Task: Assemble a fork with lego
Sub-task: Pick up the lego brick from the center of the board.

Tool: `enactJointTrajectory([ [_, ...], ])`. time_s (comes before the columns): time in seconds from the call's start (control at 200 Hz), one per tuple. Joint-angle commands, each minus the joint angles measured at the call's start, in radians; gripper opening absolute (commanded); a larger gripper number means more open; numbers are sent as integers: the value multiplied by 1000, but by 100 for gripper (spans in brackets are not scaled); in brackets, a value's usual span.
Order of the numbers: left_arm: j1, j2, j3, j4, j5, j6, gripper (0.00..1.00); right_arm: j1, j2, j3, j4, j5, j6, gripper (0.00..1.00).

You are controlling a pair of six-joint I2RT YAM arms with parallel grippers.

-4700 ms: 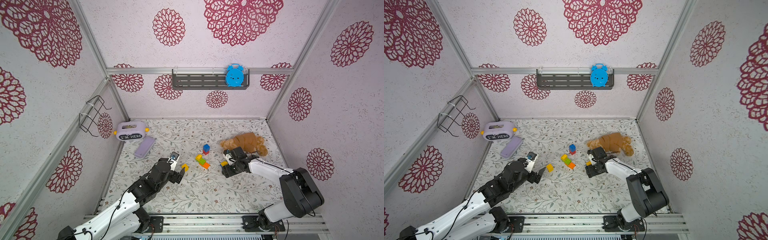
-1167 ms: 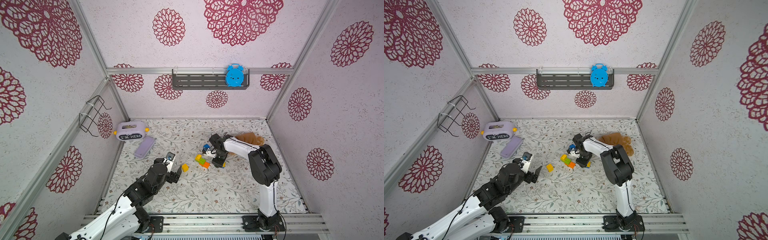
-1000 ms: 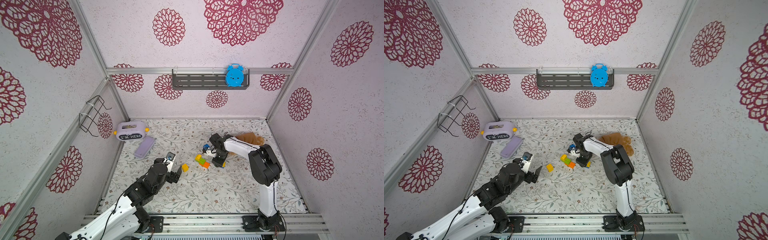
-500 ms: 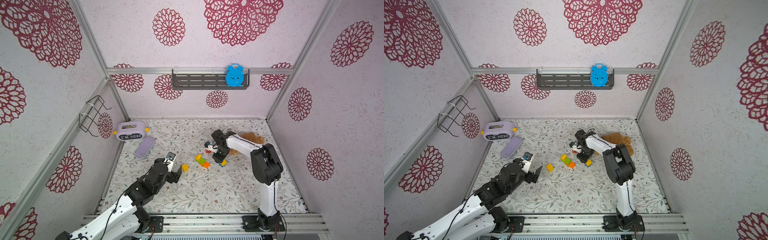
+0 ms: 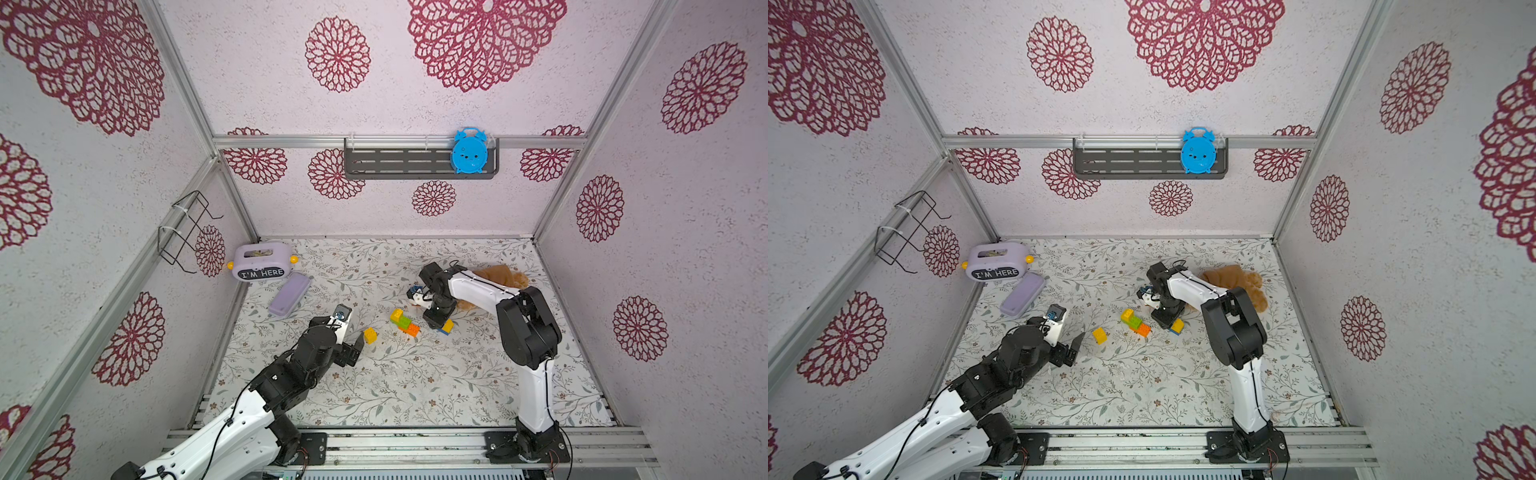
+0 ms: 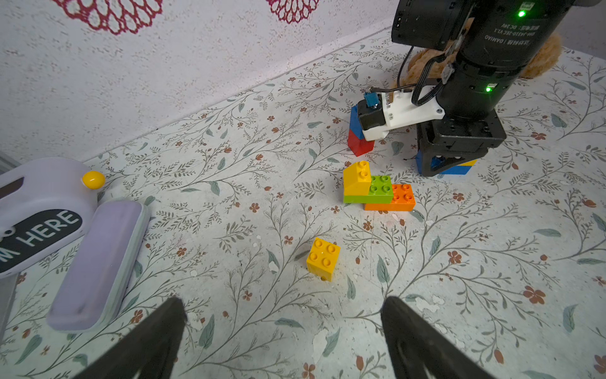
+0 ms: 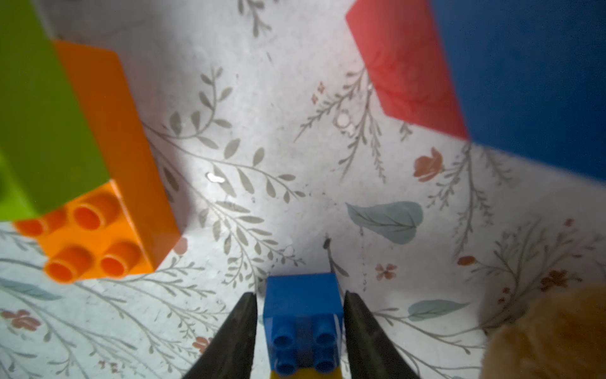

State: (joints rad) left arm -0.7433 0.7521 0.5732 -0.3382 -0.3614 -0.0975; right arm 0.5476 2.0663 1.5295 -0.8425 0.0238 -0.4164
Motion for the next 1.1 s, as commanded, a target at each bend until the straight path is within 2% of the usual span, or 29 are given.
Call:
enactJointTrajectory([
  [0.0,7,-8,7,-15,-4,2,97,9,3,20,-33,18,10,46],
  [0.195,7,-8,10,-16,-5,2,97,11,-7,27,-26,-3,14,37],
  [0.365,7,-8,10,-18,-5,4,97,11,-35,34,-34,-20,20,33],
  [0.585,7,-24,15,-27,-8,-1,97,24,-124,9,-37,-73,34,25],
  [0.821,7,-103,-9,-24,-22,-10,97,104,-167,-5,-48,-62,38,24],
  [1.096,7,-131,-16,-34,-36,-7,97,164,-92,43,-62,-19,38,24],
])
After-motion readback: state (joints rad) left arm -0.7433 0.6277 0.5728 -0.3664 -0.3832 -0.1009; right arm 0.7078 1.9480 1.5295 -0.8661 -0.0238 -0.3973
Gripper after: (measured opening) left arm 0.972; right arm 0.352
